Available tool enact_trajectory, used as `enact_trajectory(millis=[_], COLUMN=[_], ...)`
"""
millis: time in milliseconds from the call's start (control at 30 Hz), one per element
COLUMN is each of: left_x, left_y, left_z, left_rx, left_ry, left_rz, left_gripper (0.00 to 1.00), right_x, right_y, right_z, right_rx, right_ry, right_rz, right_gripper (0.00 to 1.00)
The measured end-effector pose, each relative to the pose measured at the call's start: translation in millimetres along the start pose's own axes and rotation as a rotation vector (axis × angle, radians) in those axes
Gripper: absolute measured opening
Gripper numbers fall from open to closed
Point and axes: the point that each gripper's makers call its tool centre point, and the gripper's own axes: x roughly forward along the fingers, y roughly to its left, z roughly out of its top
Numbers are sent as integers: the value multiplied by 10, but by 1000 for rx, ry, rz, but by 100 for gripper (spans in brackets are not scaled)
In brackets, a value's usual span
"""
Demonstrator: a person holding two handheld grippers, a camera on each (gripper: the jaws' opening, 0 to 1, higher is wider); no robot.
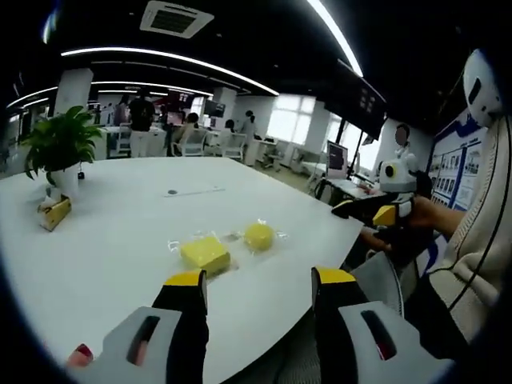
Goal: Compare the silicone blocks by pressing each to a similar depth, holding the contact briefly, and releasing to observe deformation and rebound differences across the visible hardness samples.
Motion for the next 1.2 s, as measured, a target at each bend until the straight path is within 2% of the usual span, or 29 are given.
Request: enact_trajectory(millis=[100, 433, 633, 767, 1067, 1200], left_x=[10, 126, 176, 183, 117, 98], left_y=[-7, -95, -140, -169, -199, -177], left_z=[0, -78, -106, -81, -6, 12], left_rx=[3, 46, 48, 50, 17, 33], left_ry=[-7, 49, 62, 60, 16, 19], left_rz=[-8, -36, -47, -47, -48, -41], left_gripper=[50, 52, 53, 53, 54, 54], right_x=[6, -17, -67, -109, -144, -144], right_y=[-15, -67, -83, -88, -35, 22], right_z=[9, -3, -13, -10, -8, -17], right_rx=[1, 15, 16, 9, -2, -8], right_ry=[0, -6, -2, 3, 10, 18], right_rz=[-1, -20, -22, -24, -20, -17], right_gripper=[64, 64, 64, 63, 63, 64])
